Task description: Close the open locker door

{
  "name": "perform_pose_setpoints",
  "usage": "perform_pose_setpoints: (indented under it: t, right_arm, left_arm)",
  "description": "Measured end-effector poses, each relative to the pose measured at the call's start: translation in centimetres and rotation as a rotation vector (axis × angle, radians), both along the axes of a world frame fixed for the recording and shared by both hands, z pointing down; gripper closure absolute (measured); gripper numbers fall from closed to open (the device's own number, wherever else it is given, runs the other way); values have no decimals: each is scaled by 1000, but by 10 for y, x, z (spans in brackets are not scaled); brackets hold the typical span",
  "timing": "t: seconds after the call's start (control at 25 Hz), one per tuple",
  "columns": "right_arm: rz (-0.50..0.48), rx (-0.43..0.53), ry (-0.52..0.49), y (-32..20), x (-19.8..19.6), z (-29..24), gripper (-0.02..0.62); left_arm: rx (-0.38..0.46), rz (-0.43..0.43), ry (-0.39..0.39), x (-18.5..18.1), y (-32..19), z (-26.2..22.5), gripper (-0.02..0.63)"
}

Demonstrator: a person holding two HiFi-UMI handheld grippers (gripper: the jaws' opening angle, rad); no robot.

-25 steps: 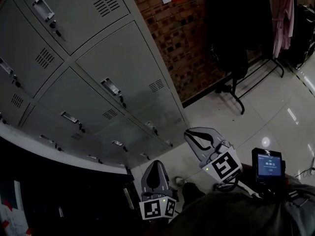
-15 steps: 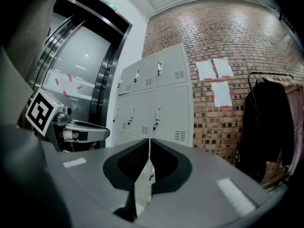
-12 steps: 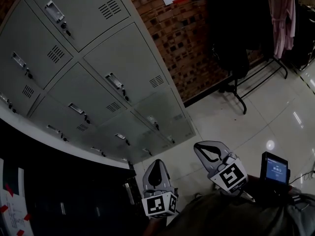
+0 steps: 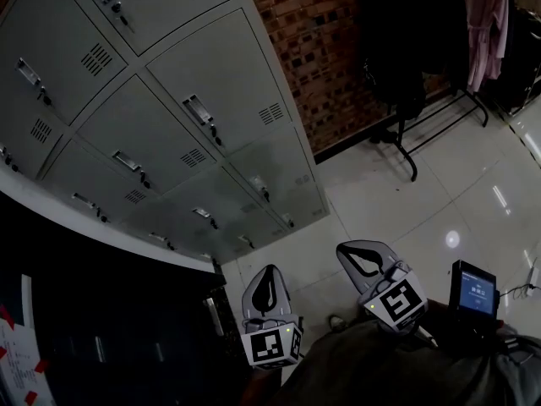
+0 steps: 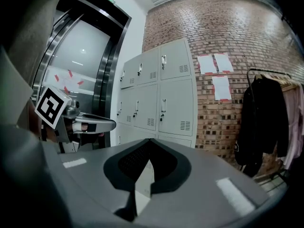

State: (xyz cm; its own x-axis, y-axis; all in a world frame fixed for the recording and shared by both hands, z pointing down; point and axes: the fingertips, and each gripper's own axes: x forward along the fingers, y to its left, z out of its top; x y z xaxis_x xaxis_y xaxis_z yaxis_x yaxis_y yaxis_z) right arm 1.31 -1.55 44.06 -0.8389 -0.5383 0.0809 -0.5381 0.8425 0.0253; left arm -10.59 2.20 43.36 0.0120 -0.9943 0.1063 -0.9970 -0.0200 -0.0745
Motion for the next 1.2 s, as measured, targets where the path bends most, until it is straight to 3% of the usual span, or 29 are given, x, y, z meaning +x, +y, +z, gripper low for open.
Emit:
perform_pose_setpoints:
  t: [1.2]
  right_arm:
    - [50,16,19,27,0,-7,591]
  left_arm:
    - [-10,33,26,4,32,2,606]
